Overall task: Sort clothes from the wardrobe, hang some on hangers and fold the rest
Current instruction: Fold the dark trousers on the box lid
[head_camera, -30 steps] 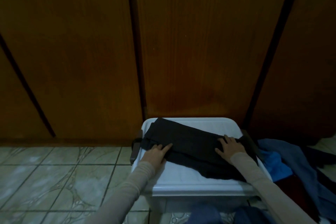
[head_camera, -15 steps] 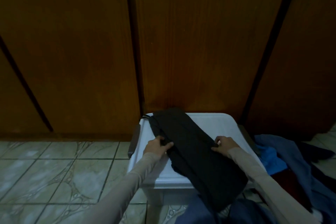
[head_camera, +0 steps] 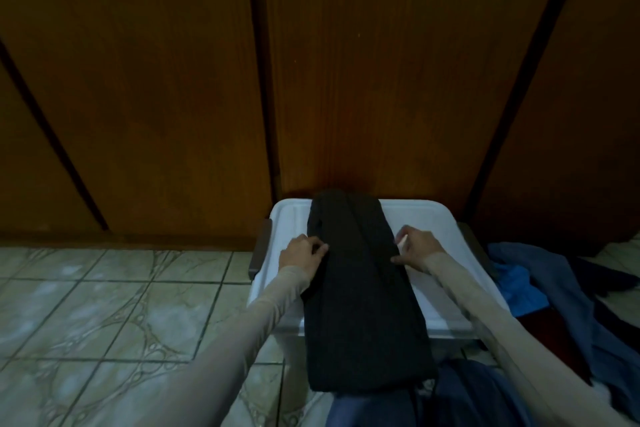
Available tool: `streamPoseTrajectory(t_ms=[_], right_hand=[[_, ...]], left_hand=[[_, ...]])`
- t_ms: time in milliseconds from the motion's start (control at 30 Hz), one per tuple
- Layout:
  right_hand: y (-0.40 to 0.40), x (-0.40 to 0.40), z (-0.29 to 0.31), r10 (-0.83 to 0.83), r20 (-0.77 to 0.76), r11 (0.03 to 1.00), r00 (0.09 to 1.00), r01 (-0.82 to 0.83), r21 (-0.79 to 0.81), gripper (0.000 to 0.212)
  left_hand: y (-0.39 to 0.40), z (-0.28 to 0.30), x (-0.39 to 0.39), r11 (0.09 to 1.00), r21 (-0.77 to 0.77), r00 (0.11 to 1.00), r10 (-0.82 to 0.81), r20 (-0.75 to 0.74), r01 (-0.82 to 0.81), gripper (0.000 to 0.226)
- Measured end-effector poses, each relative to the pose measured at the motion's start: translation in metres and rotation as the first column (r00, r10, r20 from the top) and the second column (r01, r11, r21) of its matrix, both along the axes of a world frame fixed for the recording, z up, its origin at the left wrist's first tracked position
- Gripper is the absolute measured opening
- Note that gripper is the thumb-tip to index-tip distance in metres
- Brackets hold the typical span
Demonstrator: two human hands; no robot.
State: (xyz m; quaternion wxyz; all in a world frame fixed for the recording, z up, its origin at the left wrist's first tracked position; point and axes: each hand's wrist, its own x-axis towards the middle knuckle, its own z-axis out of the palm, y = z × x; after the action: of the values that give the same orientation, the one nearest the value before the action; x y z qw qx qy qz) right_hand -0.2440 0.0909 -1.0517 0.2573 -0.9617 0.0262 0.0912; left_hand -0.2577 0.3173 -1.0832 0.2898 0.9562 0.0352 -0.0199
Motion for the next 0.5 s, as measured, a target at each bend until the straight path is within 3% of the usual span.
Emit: streamPoseTrajectory(t_ms=[67,133,300,500], right_hand=[[0.008,0.002,-0.001,0.052,-0.104,0.989,0.993,-0.037,0.145,0.028],[0.02,0.002,-0.006,0.071,-0.21,0.987,0.975,-0.038,0.156,0.034],[0.042,0.002,-0.016,0.004,-0.207,0.993,0.978,0.02,0.114,0.041],[0.053,0.006,-0.02,-0.001,-0.258,0.964,0.966,0.07,0.256,0.023]], left_hand=[[-0.006,0.003,-0.004,0.976,-0.208,0.987,0.026,-0.158,-0.059,0.045],[-0.01,0.003,-0.004,0.968,-0.221,0.972,0.069,-0.227,-0.12,0.05],[-0.012,0.002,-0.006,0.945,-0.252,0.965,0.156,-0.213,-0.209,0.013],[0.002,0.004,-0.007,0.873,-0.338,0.931,0.289,-0.222,-0.351,0.024]])
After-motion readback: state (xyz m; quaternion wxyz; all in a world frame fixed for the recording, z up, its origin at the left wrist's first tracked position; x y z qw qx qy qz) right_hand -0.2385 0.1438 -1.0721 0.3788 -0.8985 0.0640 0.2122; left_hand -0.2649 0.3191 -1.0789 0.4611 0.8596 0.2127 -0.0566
